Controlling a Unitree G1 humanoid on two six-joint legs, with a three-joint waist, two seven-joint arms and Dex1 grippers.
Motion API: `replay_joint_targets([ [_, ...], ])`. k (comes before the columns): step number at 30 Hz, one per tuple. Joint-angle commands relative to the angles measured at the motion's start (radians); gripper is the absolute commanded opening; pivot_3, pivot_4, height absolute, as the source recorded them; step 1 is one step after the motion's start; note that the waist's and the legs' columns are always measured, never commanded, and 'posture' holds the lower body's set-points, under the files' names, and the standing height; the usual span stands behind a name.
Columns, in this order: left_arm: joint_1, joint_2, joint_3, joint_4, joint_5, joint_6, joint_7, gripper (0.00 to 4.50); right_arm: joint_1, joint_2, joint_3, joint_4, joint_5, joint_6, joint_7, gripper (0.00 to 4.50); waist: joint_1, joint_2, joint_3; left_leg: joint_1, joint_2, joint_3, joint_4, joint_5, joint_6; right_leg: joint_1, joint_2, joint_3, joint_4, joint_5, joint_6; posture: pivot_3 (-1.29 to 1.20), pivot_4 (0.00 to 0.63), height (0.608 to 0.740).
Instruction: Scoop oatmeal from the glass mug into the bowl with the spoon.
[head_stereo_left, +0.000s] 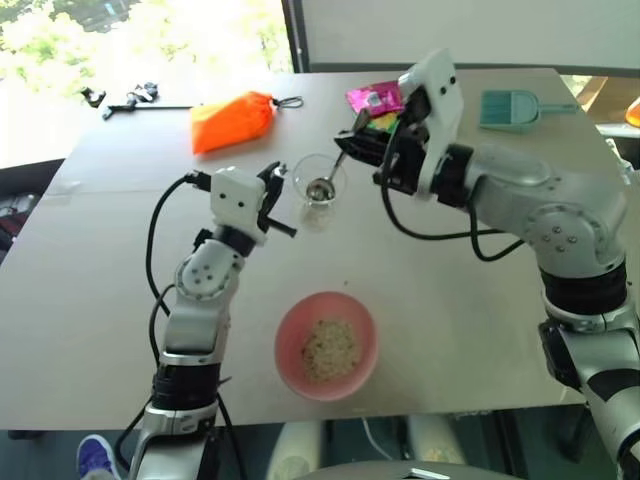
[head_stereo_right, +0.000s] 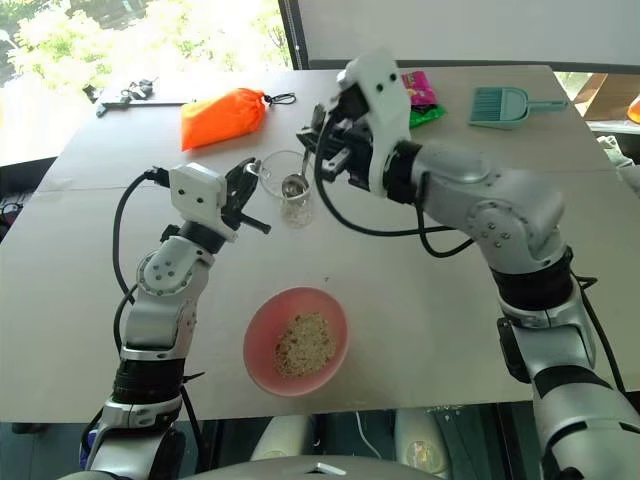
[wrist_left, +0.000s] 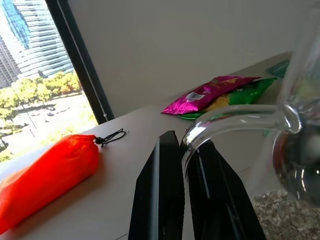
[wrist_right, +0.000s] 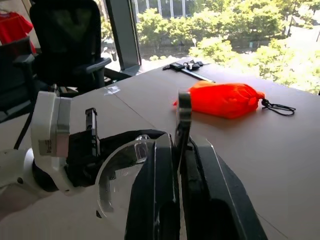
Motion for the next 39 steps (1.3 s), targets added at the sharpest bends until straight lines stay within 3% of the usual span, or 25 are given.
replay_joint_targets([
  [1, -0.018, 0.010, -0.002, -0.061, -0.014, -0.037, -0.024, 0.04, 0.001, -0.010, 0.058, -0.057, -0.131, -0.073, 0.074, 0.00, -0.003, 0.000, 0.000, 0.000, 0.000, 0.000, 0.000, 0.000, 0.000, 0.000, 0.000, 0.000, 0.000, 0.000, 0.000, 0.00, 0.150, 0.740],
  [12, -0.029, -0.005, -0.023, -0.060, -0.008, -0.035, -0.033, 0.04, 0.042, -0.020, 0.173, -0.049, -0.389, -0.202, 0.236, 0.00, -0.006, 0.000, 0.000, 0.000, 0.000, -0.001, 0.000, 0.000, 0.000, 0.000, 0.000, 0.000, 0.000, 0.000, 0.000, 0.00, 0.150, 0.740],
  [19, -0.038, -0.002, -0.028, -0.052, -0.014, -0.044, -0.048, 0.04, 0.066, 0.028, 0.096, -0.050, -0.302, -0.058, 0.299, 0.00, -0.006, 0.000, 0.000, 0.000, 0.000, -0.001, 0.000, 0.000, 0.000, 0.000, 0.000, -0.001, 0.000, 0.000, 0.000, 0.00, 0.150, 0.740],
  [24, -0.022, 0.010, -0.023, -0.069, -0.031, -0.030, -0.080, 0.04, 0.065, 0.063, -0.031, -0.063, -0.174, 0.115, 0.280, 0.00, -0.006, 0.000, 0.000, 0.000, 0.000, -0.001, 0.001, 0.000, 0.000, 0.000, 0.000, -0.001, 0.000, 0.000, 0.000, 0.00, 0.150, 0.740],
  [36, -0.008, 0.023, -0.025, -0.056, -0.039, -0.037, -0.123, 0.04, -0.026, 0.253, -0.377, 0.050, 0.042, 0.488, 0.099, 0.00, -0.010, 0.000, 0.000, 0.000, 0.000, -0.001, 0.001, 0.000, 0.000, 0.000, 0.000, -0.001, 0.001, 0.000, 0.000, 0.00, 0.150, 0.740],
  [37, -0.009, 0.024, -0.023, -0.053, -0.041, -0.037, -0.124, 0.04, -0.031, 0.259, -0.388, 0.045, 0.033, 0.464, 0.089, 0.00, -0.010, 0.000, 0.000, 0.000, 0.000, -0.001, 0.001, 0.000, 0.000, 0.000, 0.000, -0.001, 0.001, 0.000, 0.000, 0.00, 0.150, 0.740],
  [39, -0.018, 0.023, -0.021, -0.048, -0.043, -0.035, -0.122, 0.04, -0.007, 0.173, -0.269, -0.036, -0.073, 0.329, 0.143, 0.00, -0.010, 0.000, 0.000, 0.000, 0.000, -0.001, 0.001, 0.000, 0.000, 0.000, 0.000, -0.001, 0.001, 0.000, 0.000, 0.00, 0.150, 0.740],
])
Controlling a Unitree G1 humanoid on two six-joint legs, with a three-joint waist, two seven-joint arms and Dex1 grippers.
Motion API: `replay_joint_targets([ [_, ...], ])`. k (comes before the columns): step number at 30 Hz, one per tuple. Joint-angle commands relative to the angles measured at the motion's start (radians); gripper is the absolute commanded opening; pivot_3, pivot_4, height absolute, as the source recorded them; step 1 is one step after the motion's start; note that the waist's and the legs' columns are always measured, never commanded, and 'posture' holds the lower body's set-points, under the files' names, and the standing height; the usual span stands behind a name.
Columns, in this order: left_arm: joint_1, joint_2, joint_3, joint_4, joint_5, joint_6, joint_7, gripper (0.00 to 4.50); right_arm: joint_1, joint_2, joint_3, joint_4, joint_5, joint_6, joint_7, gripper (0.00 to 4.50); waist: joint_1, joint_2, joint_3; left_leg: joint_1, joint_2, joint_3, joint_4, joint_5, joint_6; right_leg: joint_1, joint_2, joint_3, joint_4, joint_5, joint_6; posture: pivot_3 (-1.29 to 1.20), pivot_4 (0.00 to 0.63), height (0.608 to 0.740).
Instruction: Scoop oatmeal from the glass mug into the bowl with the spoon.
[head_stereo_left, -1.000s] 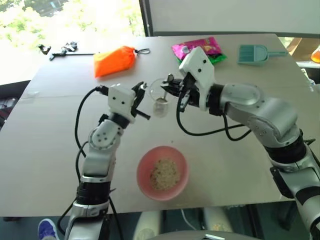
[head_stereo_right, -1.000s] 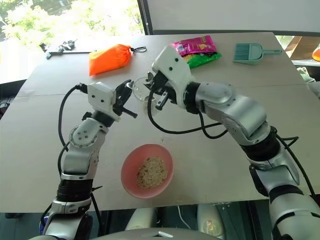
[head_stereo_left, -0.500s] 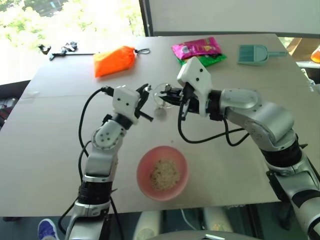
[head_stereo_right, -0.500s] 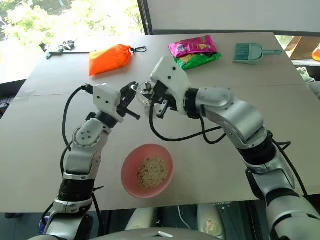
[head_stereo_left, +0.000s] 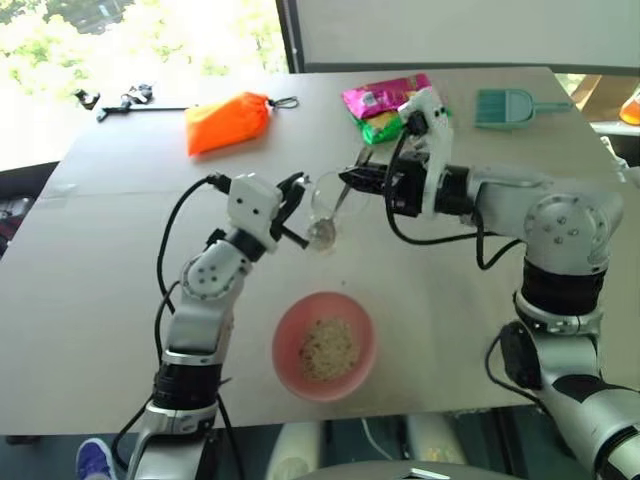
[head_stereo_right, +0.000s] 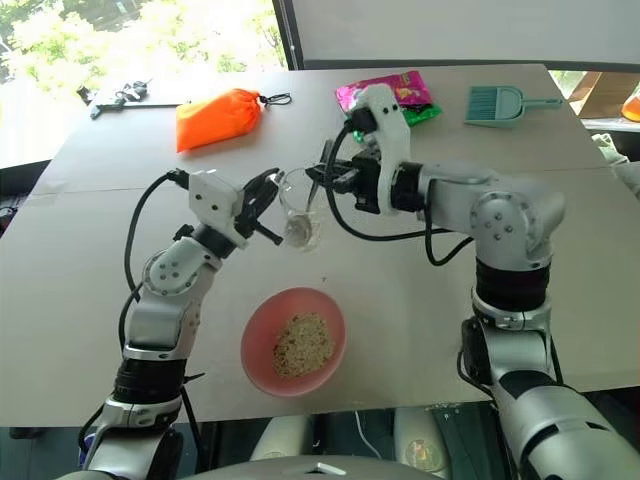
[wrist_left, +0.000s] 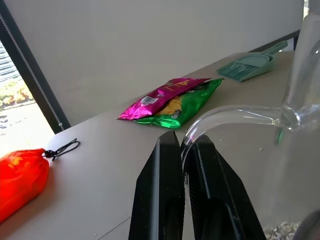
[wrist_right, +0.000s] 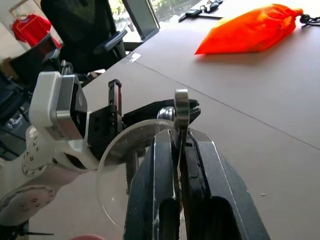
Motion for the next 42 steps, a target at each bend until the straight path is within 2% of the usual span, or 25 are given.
replay_joint_targets([
  [1, -0.024, 0.000, 0.017, -0.051, -0.018, -0.027, 0.007, 0.04, 0.014, -0.097, 0.157, -0.136, -0.110, -0.193, 0.076, 0.00, 0.000, 0.000, 0.000, 0.000, 0.000, 0.000, 0.000, 0.000, 0.000, -0.001, 0.000, 0.000, 0.000, 0.000, 0.000, 0.00, 0.150, 0.740],
  [7, -0.035, -0.015, 0.012, -0.058, -0.020, -0.015, 0.018, 0.04, 0.104, -0.214, 0.406, -0.196, -0.317, -0.456, 0.165, 0.00, -0.004, 0.000, 0.000, -0.001, 0.000, 0.001, 0.000, 0.000, 0.000, -0.001, 0.000, 0.000, 0.000, 0.000, 0.000, 0.00, 0.150, 0.740],
  [9, -0.037, -0.016, 0.012, -0.058, -0.019, -0.014, 0.017, 0.04, 0.130, -0.237, 0.454, -0.195, -0.368, -0.516, 0.189, 0.00, -0.002, 0.000, 0.000, -0.001, 0.000, 0.000, 0.001, 0.000, 0.000, -0.001, 0.000, 0.000, 0.000, 0.000, 0.000, 0.00, 0.150, 0.740],
  [11, -0.039, -0.013, 0.011, -0.057, -0.017, -0.017, 0.015, 0.04, 0.143, -0.239, 0.456, -0.193, -0.356, -0.510, 0.210, 0.00, -0.001, 0.000, 0.000, -0.001, 0.000, 0.000, 0.001, 0.000, 0.000, -0.001, 0.000, -0.001, 0.000, 0.000, 0.000, 0.00, 0.150, 0.740],
  [17, -0.025, 0.001, 0.017, -0.046, -0.013, -0.028, 0.007, 0.04, 0.107, -0.136, 0.269, -0.159, -0.137, -0.253, 0.179, 0.00, 0.000, 0.000, 0.000, -0.001, 0.000, -0.001, 0.001, 0.000, 0.000, -0.001, 0.000, -0.001, 0.001, 0.000, 0.000, 0.00, 0.150, 0.740],
  [21, -0.013, 0.006, 0.013, -0.041, -0.009, -0.043, -0.004, 0.04, 0.030, -0.024, 0.088, -0.060, -0.023, -0.049, 0.081, 0.00, -0.003, 0.000, 0.000, -0.001, 0.000, 0.000, 0.001, 0.000, 0.000, -0.001, 0.000, 0.000, 0.001, 0.000, 0.000, 0.00, 0.150, 0.740],
  [25, 0.000, 0.018, 0.014, -0.028, -0.008, -0.061, -0.017, 0.04, -0.052, 0.077, -0.094, 0.035, 0.035, 0.115, -0.010, 0.00, -0.001, 0.000, 0.000, -0.001, 0.000, -0.001, 0.001, 0.000, 0.000, -0.001, 0.000, -0.001, 0.001, 0.000, 0.000, 0.00, 0.150, 0.740],
  [28, 0.006, 0.026, 0.017, -0.018, -0.011, -0.072, -0.025, 0.04, -0.094, 0.114, -0.183, 0.072, 0.044, 0.196, -0.049, 0.00, -0.001, 0.000, 0.000, -0.001, 0.000, 0.000, 0.001, 0.000, 0.000, -0.001, 0.000, -0.001, 0.001, 0.000, 0.000, 0.00, 0.150, 0.740],
  [33, 0.013, 0.047, 0.028, -0.007, -0.021, -0.085, -0.047, 0.04, -0.146, 0.129, -0.293, 0.146, 0.072, 0.257, -0.099, 0.00, -0.002, 0.000, 0.000, -0.001, 0.000, 0.000, 0.001, 0.000, 0.000, -0.001, 0.000, 0.000, 0.002, 0.000, 0.000, 0.00, 0.150, 0.740],
  [42, 0.043, 0.090, 0.058, -0.014, -0.051, -0.095, -0.096, 0.04, -0.171, 0.116, -0.380, 0.238, 0.211, 0.257, -0.231, 0.00, -0.006, 0.000, 0.000, -0.001, 0.000, 0.000, 0.001, 0.000, 0.000, -0.001, 0.000, 0.000, 0.002, 0.000, 0.000, 0.00, 0.150, 0.740],
])
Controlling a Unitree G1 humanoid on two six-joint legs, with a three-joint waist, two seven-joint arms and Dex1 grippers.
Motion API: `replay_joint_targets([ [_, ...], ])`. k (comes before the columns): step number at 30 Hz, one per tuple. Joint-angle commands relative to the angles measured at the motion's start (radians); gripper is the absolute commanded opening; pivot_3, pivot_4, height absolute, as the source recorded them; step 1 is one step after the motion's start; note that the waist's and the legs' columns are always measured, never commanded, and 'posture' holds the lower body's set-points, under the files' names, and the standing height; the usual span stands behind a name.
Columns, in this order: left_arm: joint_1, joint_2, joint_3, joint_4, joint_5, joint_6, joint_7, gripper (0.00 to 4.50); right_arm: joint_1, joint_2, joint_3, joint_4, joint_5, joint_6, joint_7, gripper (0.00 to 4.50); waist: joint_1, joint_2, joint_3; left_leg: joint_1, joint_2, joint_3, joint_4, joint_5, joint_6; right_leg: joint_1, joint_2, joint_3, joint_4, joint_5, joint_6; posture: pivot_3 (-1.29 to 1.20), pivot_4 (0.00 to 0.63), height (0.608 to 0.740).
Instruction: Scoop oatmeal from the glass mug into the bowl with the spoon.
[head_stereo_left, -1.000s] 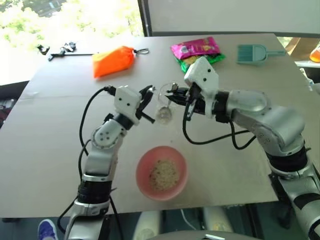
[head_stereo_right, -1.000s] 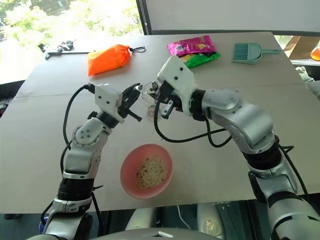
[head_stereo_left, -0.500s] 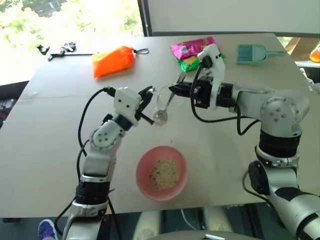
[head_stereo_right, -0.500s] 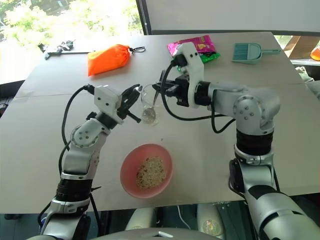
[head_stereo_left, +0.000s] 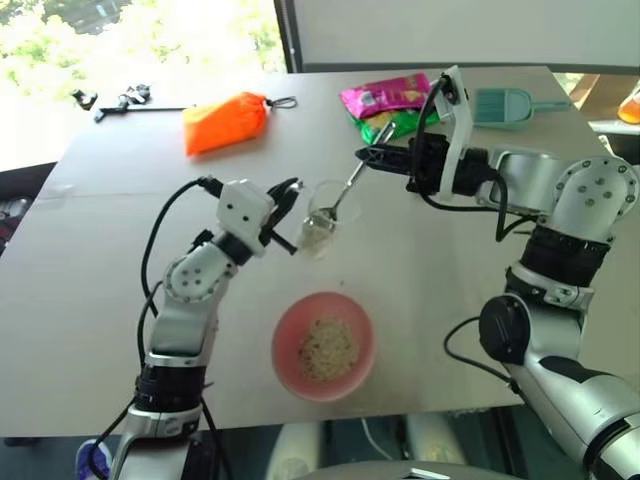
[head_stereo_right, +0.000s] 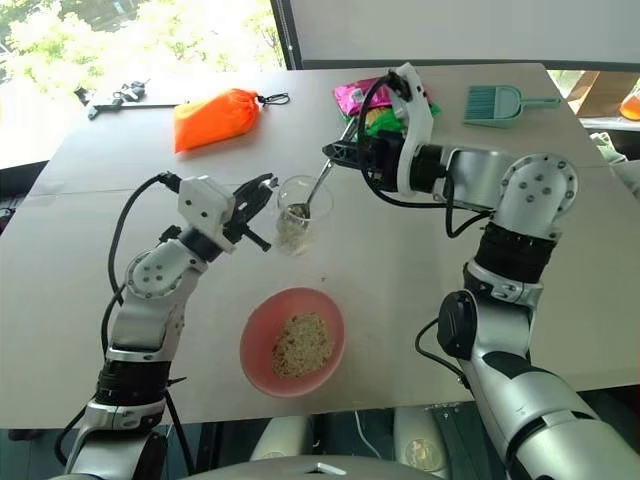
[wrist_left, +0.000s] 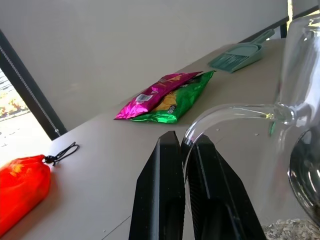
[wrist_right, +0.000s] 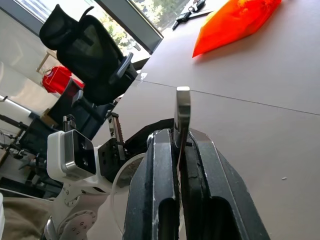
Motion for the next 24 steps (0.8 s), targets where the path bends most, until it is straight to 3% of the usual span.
replay_joint_targets([
  [1, 0.021, 0.023, 0.034, -0.043, -0.034, -0.031, -0.023, 0.04, -0.042, 0.002, -0.048, 0.007, 0.095, 0.007, -0.055, 0.00, -0.001, 0.000, 0.000, 0.000, 0.000, 0.000, 0.000, 0.000, 0.000, 0.000, 0.000, 0.000, 0.000, 0.000, 0.000, 0.00, 0.150, 0.740],
  [24, 0.152, 0.094, 0.104, -0.107, -0.071, -0.030, -0.060, 0.04, -0.067, -0.035, -0.080, 0.189, 0.464, -0.003, -0.364, 0.00, -0.024, 0.000, 0.000, 0.000, 0.001, 0.001, 0.000, 0.000, 0.000, 0.000, 0.000, 0.001, 0.000, 0.000, 0.000, 0.00, 0.150, 0.740],
])
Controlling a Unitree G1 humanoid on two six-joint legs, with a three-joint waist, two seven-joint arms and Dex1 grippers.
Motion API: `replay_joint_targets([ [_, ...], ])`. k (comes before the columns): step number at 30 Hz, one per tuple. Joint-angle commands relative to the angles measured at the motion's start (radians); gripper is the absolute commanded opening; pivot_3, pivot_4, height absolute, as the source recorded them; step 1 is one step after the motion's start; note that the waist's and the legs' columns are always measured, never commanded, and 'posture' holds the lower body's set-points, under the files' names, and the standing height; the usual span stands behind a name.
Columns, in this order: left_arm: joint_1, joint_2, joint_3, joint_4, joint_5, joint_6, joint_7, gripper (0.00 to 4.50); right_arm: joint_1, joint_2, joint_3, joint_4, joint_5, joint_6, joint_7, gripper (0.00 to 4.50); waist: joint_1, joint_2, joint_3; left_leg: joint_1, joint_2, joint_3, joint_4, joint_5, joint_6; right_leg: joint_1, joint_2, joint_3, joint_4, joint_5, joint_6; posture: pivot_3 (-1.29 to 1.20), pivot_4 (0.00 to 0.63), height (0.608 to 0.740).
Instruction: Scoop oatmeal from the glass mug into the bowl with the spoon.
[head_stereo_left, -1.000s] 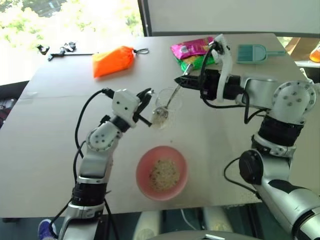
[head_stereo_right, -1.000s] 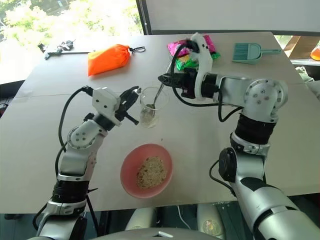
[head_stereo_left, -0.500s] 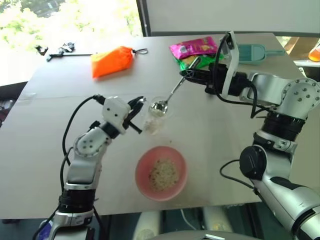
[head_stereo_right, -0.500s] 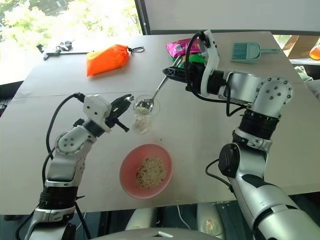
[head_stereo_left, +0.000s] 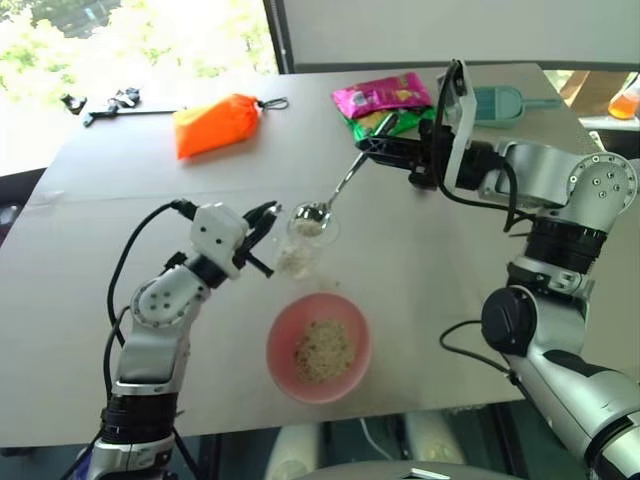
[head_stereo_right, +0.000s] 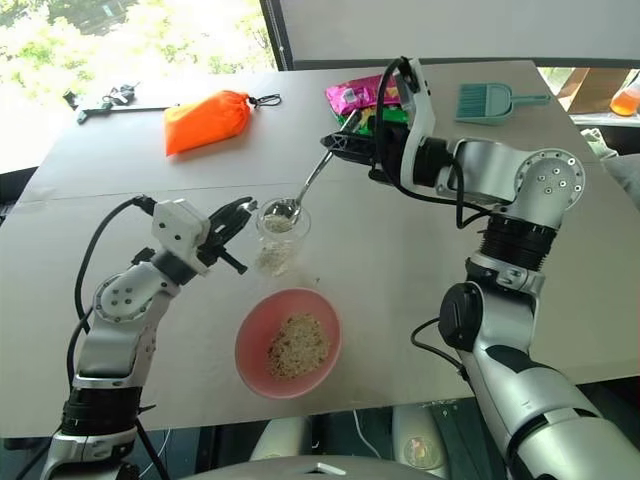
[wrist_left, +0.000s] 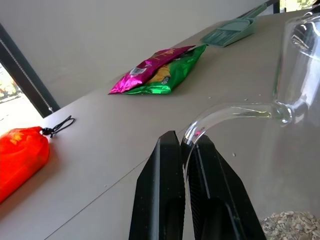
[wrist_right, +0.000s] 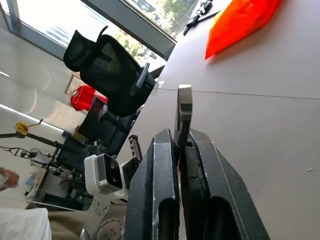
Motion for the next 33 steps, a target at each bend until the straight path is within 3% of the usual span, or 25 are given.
replay_joint_targets([
  [1, 0.006, 0.018, 0.030, -0.052, -0.020, -0.029, -0.008, 0.04, -0.033, -0.020, 0.008, -0.004, 0.086, -0.007, -0.027, 0.00, 0.001, 0.000, 0.000, 0.000, 0.000, 0.000, 0.000, 0.000, 0.000, 0.000, 0.000, 0.000, 0.000, 0.000, 0.000, 0.00, 0.150, 0.740],
  [11, 0.022, 0.024, 0.025, -0.055, -0.008, -0.043, -0.012, 0.04, -0.021, -0.091, 0.115, 0.028, 0.285, -0.094, -0.123, 0.00, 0.000, 0.000, 0.000, 0.000, 0.000, 0.000, 0.000, 0.000, 0.000, 0.000, 0.000, 0.000, 0.000, 0.000, 0.000, 0.00, 0.150, 0.740],
  [22, 0.005, 0.050, 0.032, -0.005, 0.009, -0.077, -0.020, 0.04, 0.035, -0.254, 0.345, -0.017, 0.614, -0.256, -0.190, 0.00, 0.000, 0.000, 0.000, 0.000, 0.000, 0.001, 0.000, 0.000, 0.000, 0.000, 0.000, 0.001, 0.000, 0.000, 0.000, 0.00, 0.150, 0.740],
  [33, -0.024, 0.069, 0.045, 0.070, 0.020, -0.124, -0.016, 0.04, 0.150, -0.349, 0.506, -0.169, 0.637, -0.291, -0.075, 0.00, 0.002, 0.000, 0.000, -0.001, 0.000, 0.000, 0.000, 0.000, 0.000, 0.000, 0.000, 0.000, -0.001, 0.000, 0.000, 0.00, 0.150, 0.740],
])
